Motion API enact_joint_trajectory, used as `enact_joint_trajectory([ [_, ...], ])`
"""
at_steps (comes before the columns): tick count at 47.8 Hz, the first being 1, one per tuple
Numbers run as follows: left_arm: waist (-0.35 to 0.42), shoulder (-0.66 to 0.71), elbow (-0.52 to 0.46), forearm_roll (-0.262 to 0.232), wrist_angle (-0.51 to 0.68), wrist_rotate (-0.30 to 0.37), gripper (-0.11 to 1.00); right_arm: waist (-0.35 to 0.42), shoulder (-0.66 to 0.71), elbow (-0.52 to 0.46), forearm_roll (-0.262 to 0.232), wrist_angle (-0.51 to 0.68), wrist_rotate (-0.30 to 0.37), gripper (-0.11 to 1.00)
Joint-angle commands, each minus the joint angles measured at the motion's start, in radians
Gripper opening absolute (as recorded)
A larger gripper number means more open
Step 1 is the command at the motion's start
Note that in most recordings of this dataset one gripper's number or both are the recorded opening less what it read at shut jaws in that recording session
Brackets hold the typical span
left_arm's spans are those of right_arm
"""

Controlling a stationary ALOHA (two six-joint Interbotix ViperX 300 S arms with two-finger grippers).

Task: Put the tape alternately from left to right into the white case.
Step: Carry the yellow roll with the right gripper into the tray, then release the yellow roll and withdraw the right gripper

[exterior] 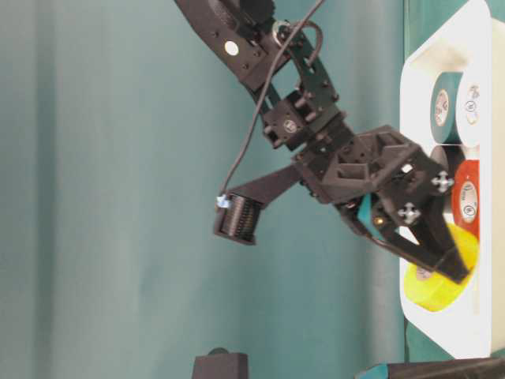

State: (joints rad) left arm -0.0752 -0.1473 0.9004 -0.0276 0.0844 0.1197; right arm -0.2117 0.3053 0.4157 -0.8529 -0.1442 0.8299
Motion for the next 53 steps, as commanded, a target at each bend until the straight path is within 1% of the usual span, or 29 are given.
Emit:
enact_joint_trajectory([
  [1, -0.003, -0.018, -0.012, -0.002, -0.008, -0.002, 0.70, -0.002, -0.015, -0.021, -0.002, -0.006, -0.002, 0.26],
  [21, -0.003, -0.017, -0.014, -0.002, -0.006, -0.003, 0.70, -0.002, -0.015, -0.020, -0.002, 0.058, 0.000, 0.27],
  [23, -0.003, -0.017, -0.014, -0.002, -0.006, -0.003, 0.70, -0.002, -0.015, -0.020, -0.002, 0.060, 0.000, 0.35],
  [30, -0.003, -0.017, -0.014, -0.002, -0.008, -0.003, 0.70, -0.002, -0.023, -0.020, -0.002, 0.054, -0.002, 0.79],
  [32, -0.003, -0.018, -0.014, 0.000, -0.006, -0.003, 0.70, -0.002, -0.026, -0.020, -0.002, 0.054, 0.000, 0.88],
  [33, -0.003, -0.017, -0.014, 0.000, -0.008, -0.003, 0.70, -0.002, -0.029, -0.020, -0.002, 0.052, -0.002, 0.90],
  [38, -0.003, -0.017, -0.014, -0.002, -0.006, -0.003, 0.70, -0.002, -0.038, -0.017, -0.002, 0.051, -0.002, 0.84],
  [53, -0.003, -0.017, -0.015, -0.002, -0.008, -0.003, 0.70, 0.023, -0.075, 0.011, -0.002, 0.049, 0.000, 0.84],
])
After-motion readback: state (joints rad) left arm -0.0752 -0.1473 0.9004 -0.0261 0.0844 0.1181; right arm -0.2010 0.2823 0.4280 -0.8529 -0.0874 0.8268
